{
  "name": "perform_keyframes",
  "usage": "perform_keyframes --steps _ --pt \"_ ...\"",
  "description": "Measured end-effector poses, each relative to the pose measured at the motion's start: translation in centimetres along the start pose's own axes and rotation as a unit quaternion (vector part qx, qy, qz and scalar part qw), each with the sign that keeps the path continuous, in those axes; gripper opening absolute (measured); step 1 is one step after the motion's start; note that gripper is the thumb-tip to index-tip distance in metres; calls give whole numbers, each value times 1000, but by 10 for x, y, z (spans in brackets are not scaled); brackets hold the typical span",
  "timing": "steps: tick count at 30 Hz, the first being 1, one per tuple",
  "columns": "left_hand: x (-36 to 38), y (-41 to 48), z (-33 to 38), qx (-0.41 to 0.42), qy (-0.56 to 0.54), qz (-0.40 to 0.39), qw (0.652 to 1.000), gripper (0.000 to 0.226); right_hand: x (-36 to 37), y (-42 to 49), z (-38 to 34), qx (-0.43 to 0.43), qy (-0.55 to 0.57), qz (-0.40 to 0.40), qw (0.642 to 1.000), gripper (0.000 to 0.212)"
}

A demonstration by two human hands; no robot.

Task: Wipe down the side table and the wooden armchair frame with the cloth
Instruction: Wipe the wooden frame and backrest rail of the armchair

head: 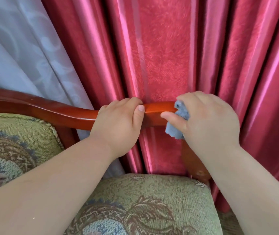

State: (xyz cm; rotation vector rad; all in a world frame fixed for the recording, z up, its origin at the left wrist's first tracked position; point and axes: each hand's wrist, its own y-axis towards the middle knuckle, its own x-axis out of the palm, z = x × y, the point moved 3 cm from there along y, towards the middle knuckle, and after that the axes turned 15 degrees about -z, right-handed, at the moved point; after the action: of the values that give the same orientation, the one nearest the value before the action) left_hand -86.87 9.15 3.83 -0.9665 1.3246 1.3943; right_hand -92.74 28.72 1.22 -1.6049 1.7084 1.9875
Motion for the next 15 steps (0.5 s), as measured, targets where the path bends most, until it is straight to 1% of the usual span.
perform_keyframes --steps 3,5,7,9,12,15 --pt "1 0 0 2 3 4 1000 47 4 5 -5 -117 -3 38 992 68" --pt "1 1 1 1 3 7 1000 46 5 3 0 -141 12 40 989 71" --pt "1 0 2 -3 6 5 1000 45 5 -3 6 -117 34 39 992 71" --pt "1 -1 1 -6 8 1 1000 46 2 -7 11 -54 54 32 997 69" --pt "-1 -1 2 -6 6 -9 1000 46 0 -10 15 40 70 -10 997 69" --pt "-4 0 1 -9 1 -26 1000 48 -2 -7 12 62 21 -58 996 74"
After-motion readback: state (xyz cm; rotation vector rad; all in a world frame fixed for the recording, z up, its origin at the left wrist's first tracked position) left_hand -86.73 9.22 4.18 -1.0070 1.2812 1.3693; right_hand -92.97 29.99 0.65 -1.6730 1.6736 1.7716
